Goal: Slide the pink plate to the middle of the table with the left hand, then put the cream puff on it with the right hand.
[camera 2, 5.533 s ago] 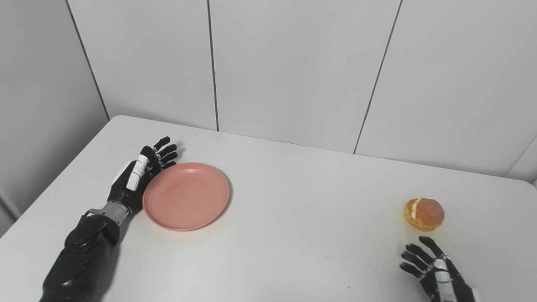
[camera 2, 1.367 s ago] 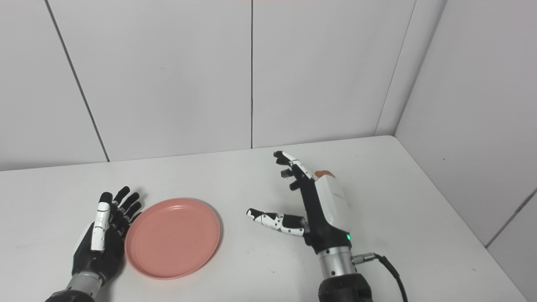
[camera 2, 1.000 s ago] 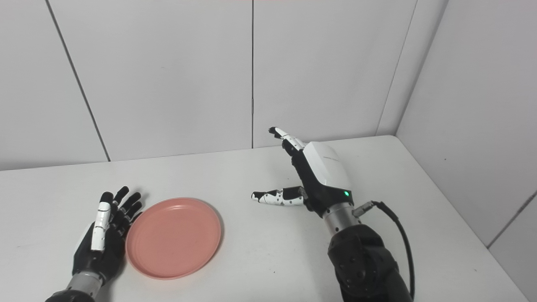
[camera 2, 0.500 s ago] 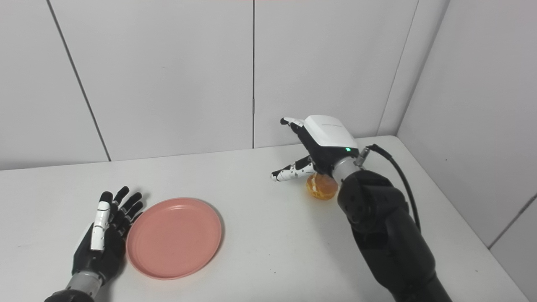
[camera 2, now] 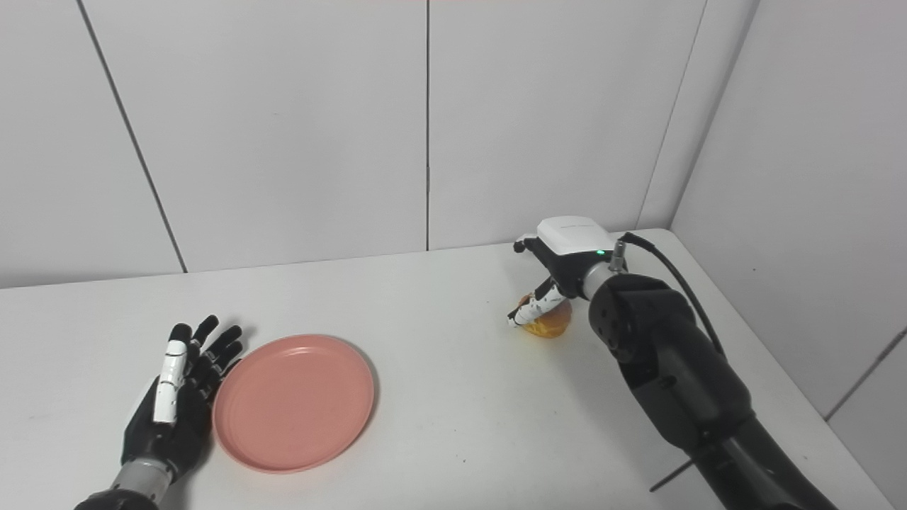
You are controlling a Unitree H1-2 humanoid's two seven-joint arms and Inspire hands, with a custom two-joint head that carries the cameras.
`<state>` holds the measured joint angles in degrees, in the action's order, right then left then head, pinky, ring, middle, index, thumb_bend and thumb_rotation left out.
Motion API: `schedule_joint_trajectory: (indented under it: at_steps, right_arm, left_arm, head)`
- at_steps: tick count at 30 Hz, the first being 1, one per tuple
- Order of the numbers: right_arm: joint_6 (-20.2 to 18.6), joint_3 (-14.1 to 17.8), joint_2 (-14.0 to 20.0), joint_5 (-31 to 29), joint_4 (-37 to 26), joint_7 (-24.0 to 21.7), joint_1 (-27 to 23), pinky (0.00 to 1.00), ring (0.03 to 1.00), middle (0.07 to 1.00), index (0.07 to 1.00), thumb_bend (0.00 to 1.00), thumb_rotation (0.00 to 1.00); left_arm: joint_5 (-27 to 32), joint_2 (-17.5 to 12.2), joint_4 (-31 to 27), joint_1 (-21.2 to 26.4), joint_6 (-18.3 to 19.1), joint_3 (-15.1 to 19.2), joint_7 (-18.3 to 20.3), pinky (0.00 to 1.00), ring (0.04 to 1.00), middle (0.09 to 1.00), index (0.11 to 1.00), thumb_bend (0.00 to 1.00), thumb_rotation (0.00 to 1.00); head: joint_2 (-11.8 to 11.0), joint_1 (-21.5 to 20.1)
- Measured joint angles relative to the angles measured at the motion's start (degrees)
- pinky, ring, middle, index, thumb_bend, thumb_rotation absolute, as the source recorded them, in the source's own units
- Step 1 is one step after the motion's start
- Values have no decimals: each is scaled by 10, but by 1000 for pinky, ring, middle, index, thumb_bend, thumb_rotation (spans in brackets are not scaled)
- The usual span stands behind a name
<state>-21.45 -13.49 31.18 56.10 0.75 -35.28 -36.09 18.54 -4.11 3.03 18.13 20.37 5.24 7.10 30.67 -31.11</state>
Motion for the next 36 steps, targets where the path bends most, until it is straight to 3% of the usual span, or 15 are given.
schedule_joint_trajectory:
  at_steps: [3,10,15,36]
  right_arm:
    - [0,1,2,-13,26,15,-2,697,879,874,814,1000,374]
    - [8,3,3,-51,71,63,1,606,806,840,799,1000,392]
    - [24,1,6,-61,83,108,3,630,808,844,808,1000,393]
    - [25,-1,8,-126,109,127,6,613,795,834,799,1000,387]
  left_arm:
    - [0,0,-1,0,2,0,0,1000,953,899,947,631,870]
    - [0,0,-4,0,8,0,0,997,956,898,953,631,876]
    - [0,1,-4,0,9,0,0,1000,960,900,957,622,863]
    - [0,2,-3,0,9,1,1,1000,955,891,949,634,844]
  head:
    - [0,2]
    - [0,4]
    - [0,6]
    - [3,18]
